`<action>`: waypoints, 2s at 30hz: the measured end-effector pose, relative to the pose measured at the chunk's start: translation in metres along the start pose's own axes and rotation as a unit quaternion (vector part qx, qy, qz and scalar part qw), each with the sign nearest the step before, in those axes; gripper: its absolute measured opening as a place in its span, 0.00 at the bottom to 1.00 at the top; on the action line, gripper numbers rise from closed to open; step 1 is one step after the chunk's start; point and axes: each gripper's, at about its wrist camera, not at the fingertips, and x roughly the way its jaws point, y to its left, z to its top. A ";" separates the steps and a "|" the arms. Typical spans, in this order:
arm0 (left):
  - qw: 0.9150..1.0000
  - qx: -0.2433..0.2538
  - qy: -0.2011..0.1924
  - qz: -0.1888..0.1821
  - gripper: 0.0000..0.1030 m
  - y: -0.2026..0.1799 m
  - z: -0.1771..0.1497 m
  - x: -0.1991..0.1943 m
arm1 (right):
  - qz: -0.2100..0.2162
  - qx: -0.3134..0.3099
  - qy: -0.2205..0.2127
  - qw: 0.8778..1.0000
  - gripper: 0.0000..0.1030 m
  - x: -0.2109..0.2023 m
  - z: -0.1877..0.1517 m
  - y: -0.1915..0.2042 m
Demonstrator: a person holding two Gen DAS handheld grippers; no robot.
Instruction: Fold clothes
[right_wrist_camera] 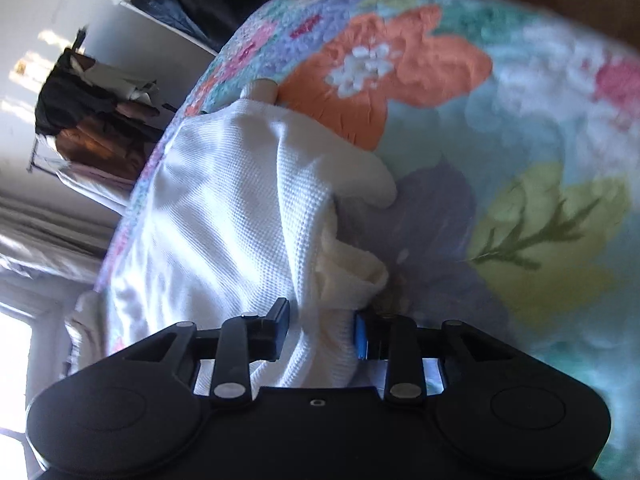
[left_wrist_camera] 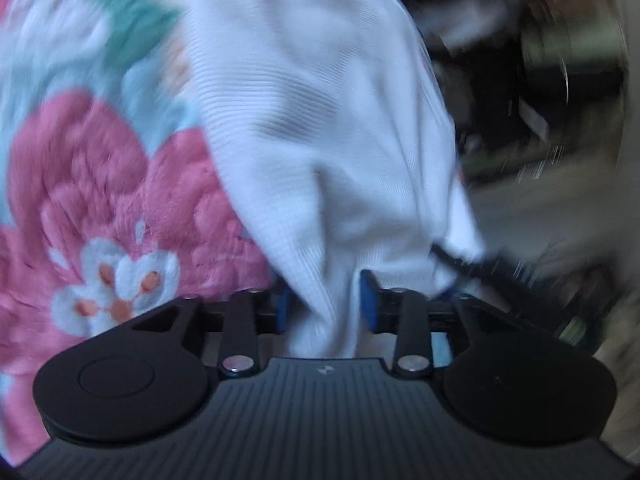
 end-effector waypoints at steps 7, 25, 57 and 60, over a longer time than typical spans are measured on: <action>0.986 0.128 -0.067 0.083 0.12 -0.041 -0.025 -0.003 | 0.005 -0.067 -0.016 0.998 0.13 -0.001 -0.010 0.023; 0.962 0.241 -0.100 0.081 0.09 -0.095 -0.031 -0.085 | 0.042 -0.134 -0.124 0.982 0.09 -0.070 -0.043 0.063; 0.973 0.223 -0.014 0.051 0.10 -0.120 -0.023 -0.197 | 0.098 -0.216 -0.122 0.964 0.09 -0.132 -0.073 0.146; 0.978 0.203 -0.018 0.053 0.10 -0.114 0.030 -0.180 | 0.091 -0.220 -0.107 0.965 0.09 -0.087 -0.045 0.174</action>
